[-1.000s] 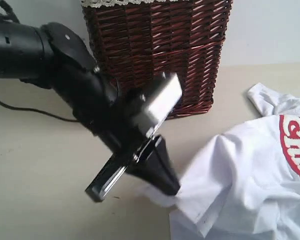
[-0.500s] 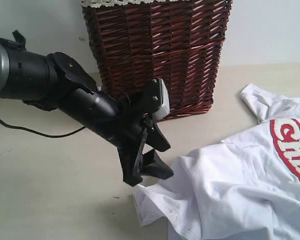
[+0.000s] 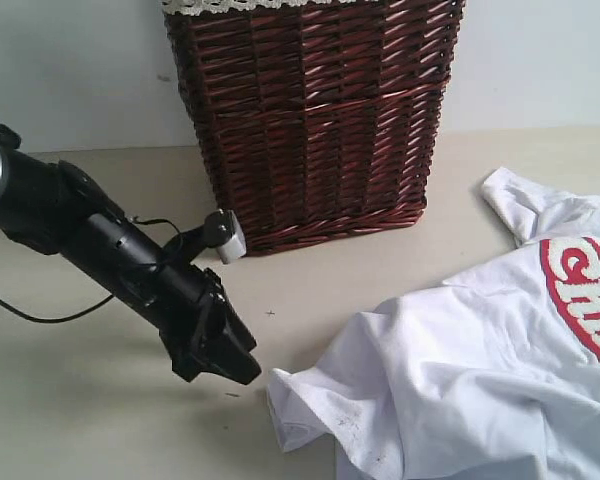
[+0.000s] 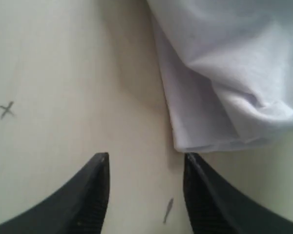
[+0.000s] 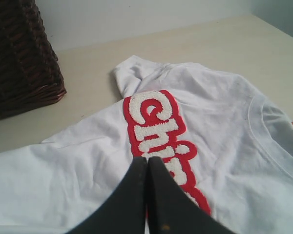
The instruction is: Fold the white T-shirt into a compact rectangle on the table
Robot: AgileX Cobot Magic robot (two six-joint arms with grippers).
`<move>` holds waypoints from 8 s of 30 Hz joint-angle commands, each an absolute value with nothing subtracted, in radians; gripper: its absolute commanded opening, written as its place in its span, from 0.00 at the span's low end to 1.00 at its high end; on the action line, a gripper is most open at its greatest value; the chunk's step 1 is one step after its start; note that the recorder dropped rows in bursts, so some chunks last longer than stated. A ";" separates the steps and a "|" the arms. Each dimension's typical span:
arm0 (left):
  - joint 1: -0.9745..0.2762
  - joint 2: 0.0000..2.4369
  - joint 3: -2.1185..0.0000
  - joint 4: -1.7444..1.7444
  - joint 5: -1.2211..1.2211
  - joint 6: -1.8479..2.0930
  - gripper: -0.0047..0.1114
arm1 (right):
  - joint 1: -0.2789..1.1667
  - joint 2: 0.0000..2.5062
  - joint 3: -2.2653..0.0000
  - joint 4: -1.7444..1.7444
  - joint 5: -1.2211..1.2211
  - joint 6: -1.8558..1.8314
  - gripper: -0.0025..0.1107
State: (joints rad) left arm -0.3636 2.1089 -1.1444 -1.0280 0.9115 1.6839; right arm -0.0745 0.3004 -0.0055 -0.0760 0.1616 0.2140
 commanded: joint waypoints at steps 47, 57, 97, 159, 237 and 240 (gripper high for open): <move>-0.306 1.946 -1.141 -1.051 0.577 1.693 0.04 | -0.070 0.293 0.000 -0.081 0.151 0.211 0.02; -0.278 1.948 -1.141 -1.111 0.382 1.750 0.04 | -0.070 0.293 0.000 -0.081 0.151 0.211 0.02; -0.671 1.939 -0.933 -1.004 0.881 2.098 0.04 | -0.070 0.293 0.000 -0.081 0.151 0.211 0.02; -0.698 1.894 -0.882 -0.785 0.919 1.666 0.04 | -0.070 0.293 0.000 -0.081 0.151 0.211 0.02; -0.474 1.417 -0.826 -1.699 -0.049 1.772 0.04 | -0.070 0.293 0.000 -0.081 0.151 0.213 0.02; -0.404 1.244 -0.799 -1.718 -0.094 1.772 0.04 | -0.070 0.293 0.000 -0.081 0.151 0.213 0.02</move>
